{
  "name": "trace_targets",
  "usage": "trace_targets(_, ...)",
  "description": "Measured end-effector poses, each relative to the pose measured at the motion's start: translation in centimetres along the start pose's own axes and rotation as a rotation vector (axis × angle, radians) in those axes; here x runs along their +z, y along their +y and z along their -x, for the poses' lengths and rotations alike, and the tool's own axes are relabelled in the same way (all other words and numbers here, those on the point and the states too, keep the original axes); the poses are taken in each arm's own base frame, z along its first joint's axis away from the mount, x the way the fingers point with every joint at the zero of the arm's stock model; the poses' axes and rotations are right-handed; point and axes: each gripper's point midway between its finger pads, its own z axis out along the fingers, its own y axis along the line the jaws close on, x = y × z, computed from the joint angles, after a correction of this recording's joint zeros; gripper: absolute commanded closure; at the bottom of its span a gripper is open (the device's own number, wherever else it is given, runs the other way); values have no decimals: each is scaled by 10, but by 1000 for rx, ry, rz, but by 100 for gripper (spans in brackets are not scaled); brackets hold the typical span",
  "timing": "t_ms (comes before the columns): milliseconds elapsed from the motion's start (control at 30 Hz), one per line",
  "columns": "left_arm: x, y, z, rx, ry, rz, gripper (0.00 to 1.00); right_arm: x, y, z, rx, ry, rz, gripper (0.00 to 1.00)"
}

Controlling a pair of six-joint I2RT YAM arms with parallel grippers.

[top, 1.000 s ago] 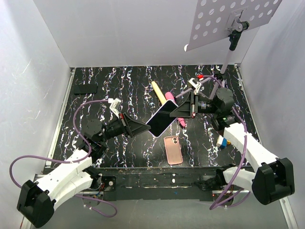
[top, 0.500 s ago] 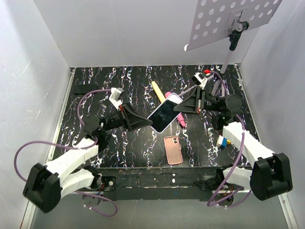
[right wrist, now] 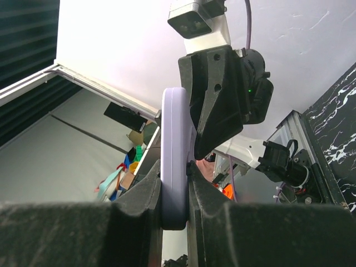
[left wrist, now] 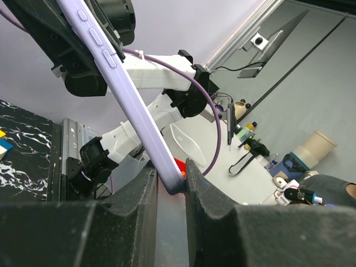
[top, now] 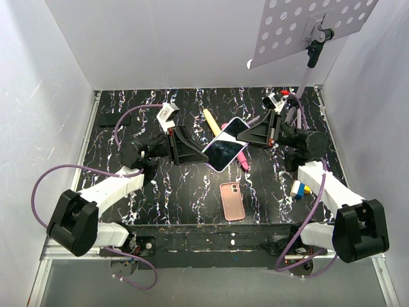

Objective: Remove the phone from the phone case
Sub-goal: Remove the phone case from the phone.

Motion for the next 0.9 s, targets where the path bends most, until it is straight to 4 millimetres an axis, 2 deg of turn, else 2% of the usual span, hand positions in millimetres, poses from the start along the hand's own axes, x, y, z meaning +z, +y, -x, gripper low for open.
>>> trace_targets(200, 2, -13, 2, 62, -3, -22, 100, 6, 13, -1, -31, 27, 26, 99)
trace_targets(567, 19, -54, -1, 234, 75, -137, 100, 20, 57, -9, -143, 108, 104, 99)
trace_targets(900, 21, -49, -20, 342, 234, -185, 100, 22, 59, -13, -150, 137, 108, 99)
